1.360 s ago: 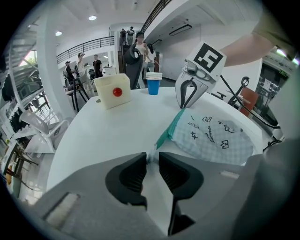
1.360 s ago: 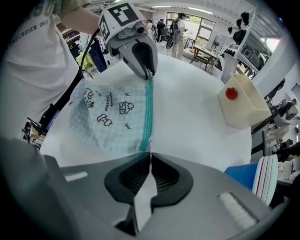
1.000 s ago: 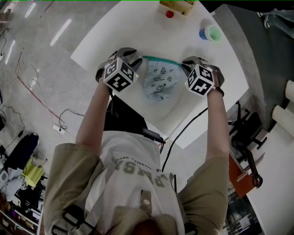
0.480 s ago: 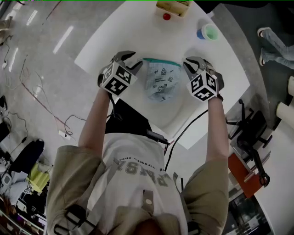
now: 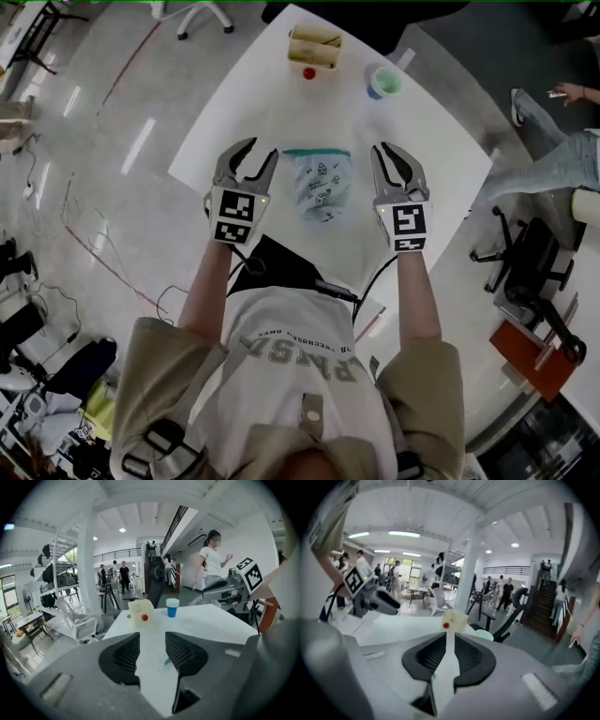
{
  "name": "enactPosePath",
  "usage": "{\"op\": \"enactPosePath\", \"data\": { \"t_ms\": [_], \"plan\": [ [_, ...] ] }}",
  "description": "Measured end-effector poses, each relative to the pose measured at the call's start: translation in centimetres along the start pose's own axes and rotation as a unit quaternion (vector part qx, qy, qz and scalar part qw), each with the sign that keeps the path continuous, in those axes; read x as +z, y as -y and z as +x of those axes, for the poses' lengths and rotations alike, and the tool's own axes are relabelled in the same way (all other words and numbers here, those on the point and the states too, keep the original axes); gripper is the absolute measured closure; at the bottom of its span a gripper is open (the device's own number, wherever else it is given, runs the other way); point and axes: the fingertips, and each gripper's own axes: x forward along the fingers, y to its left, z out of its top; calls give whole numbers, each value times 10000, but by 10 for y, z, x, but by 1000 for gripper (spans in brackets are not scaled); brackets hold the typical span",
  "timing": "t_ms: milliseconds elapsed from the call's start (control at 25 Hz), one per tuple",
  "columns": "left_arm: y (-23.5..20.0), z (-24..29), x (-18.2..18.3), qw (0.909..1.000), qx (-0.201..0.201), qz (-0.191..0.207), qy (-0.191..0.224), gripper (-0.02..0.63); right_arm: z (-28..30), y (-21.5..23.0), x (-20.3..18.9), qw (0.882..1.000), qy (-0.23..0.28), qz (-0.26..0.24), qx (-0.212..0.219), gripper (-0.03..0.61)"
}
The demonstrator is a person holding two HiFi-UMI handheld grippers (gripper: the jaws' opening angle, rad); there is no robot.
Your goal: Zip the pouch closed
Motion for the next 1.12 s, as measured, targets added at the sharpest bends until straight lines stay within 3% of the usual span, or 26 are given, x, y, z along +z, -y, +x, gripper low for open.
{"op": "enactPosePath", "data": {
  "t_ms": [200, 360, 520, 760, 1120],
  "plan": [
    [13, -37, 54, 9966, 238, 113, 775, 434, -53, 6, 39, 9846, 951, 1183, -870, 522],
    [24, -66, 79, 9909, 340, 217, 1281, 434, -88, -7, 57, 9701, 1341, 1617, -1216, 522],
    [28, -80, 82, 9873, 462, 89, 1520, 458, -103, -24, 60, 9689, 1384, 1554, -1342, 522],
    [33, -84, 88, 9843, 511, 55, 1691, 486, -124, -25, 73, 9606, 1599, 1229, -1910, 535],
    [28, -101, 108, 9726, 811, 124, 2177, 567, -128, -27, 97, 9636, 1693, 737, -1931, 577]
  ]
}}
